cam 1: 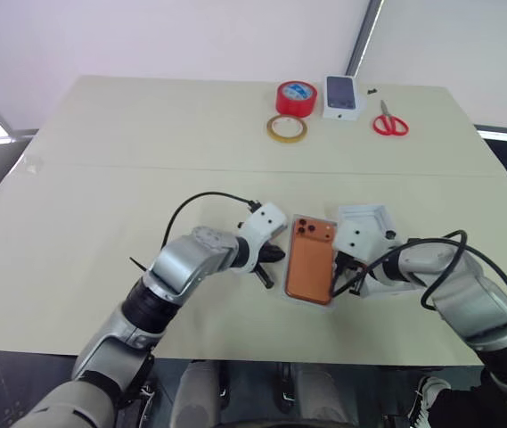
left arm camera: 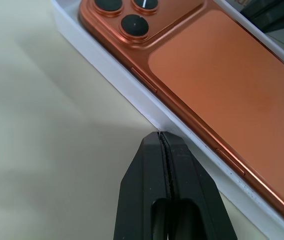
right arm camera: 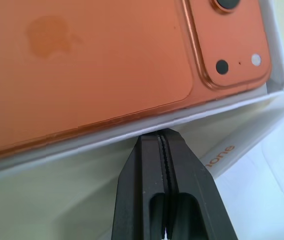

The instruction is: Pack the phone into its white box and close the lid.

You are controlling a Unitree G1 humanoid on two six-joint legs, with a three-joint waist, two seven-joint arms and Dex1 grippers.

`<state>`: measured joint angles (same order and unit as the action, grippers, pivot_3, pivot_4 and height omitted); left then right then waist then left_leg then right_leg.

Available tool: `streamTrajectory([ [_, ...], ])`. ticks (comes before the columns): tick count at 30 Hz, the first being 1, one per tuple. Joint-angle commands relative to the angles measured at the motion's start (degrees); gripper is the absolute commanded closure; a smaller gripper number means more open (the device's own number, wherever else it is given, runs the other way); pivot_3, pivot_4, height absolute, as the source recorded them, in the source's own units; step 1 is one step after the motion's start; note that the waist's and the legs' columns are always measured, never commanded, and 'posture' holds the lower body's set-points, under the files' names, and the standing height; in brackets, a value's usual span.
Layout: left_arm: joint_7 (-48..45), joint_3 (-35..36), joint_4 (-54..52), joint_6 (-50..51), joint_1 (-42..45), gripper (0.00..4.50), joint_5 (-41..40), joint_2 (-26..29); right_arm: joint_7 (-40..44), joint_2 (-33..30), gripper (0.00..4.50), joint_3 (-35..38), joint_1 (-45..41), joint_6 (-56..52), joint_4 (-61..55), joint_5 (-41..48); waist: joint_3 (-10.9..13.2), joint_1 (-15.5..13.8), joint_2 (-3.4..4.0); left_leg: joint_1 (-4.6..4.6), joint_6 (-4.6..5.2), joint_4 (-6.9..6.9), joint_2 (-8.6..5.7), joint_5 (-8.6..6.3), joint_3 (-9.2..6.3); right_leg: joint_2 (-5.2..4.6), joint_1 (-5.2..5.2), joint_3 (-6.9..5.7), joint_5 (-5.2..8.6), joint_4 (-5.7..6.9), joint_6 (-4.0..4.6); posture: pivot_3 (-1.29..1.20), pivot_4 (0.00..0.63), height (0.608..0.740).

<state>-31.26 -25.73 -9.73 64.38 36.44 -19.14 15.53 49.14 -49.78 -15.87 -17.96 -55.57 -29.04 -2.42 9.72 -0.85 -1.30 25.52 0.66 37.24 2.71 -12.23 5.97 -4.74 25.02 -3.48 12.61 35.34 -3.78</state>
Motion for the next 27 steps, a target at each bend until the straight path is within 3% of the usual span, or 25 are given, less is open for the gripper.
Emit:
streamTrajectory([
  [1,-3.3,-3.1,-3.0,0.8,0.9,4.46,-2.5,-2.2,-0.3,0.3,4.5,0.5,-0.1,0.7,-2.6,1.4,0.0,0.0,0.0,0.0,0.0,0.0,0.0,0.0,0.0,0.0,0.0,0.0,0.0,0.0,0.0,0.0,0.15,0.74],
  [17,-3.9,-0.9,-3.3,1.3,-0.1,4.46,-1.4,0.5,0.1,-1.9,4.5,1.8,-0.8,4.2,0.6,1.4,0.0,0.1,0.0,-0.01,0.01,0.0,0.0,0.0,0.0,0.01,-0.01,0.0,0.0,0.0,0.0,0.0,0.15,0.74],
  [27,-9.0,11.8,-5.1,-6.4,-3.7,4.46,-4.0,10.7,7.4,-9.8,4.5,14.1,1.7,5.8,-1.5,10.0,0.0,0.2,0.01,-0.03,0.01,-0.01,0.04,0.0,0.0,0.08,0.03,0.01,0.0,0.06,0.0,0.0,0.15,0.74],
])
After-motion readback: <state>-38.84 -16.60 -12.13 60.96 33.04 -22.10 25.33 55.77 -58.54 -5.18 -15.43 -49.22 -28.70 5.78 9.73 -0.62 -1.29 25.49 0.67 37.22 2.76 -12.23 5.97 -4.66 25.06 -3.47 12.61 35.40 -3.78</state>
